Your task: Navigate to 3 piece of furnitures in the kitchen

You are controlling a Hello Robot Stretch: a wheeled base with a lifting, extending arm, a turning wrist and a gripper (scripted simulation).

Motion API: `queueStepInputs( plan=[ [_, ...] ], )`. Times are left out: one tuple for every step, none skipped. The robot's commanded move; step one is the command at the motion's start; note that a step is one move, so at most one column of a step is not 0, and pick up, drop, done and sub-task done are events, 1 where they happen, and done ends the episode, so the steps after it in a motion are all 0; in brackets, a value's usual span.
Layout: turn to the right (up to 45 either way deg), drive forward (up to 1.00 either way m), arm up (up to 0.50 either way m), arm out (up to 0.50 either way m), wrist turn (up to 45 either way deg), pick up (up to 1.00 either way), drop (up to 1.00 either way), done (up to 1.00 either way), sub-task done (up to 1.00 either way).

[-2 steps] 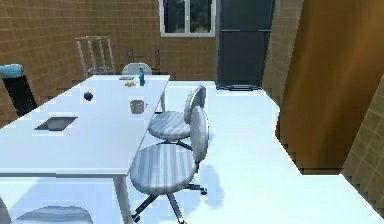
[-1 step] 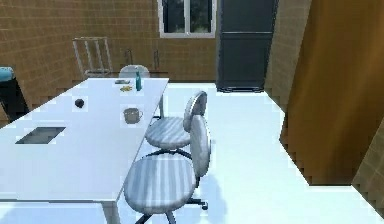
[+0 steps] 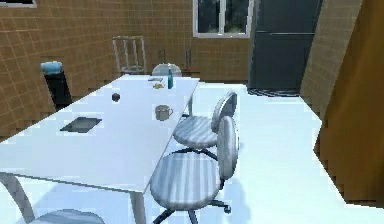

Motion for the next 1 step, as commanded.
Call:
queueStepInputs(
  plan=[
    [0.0, 0.0, 0.0, 0.0, 0.0, 0.0, 0.0, 1.0, 0.0]
  ],
)
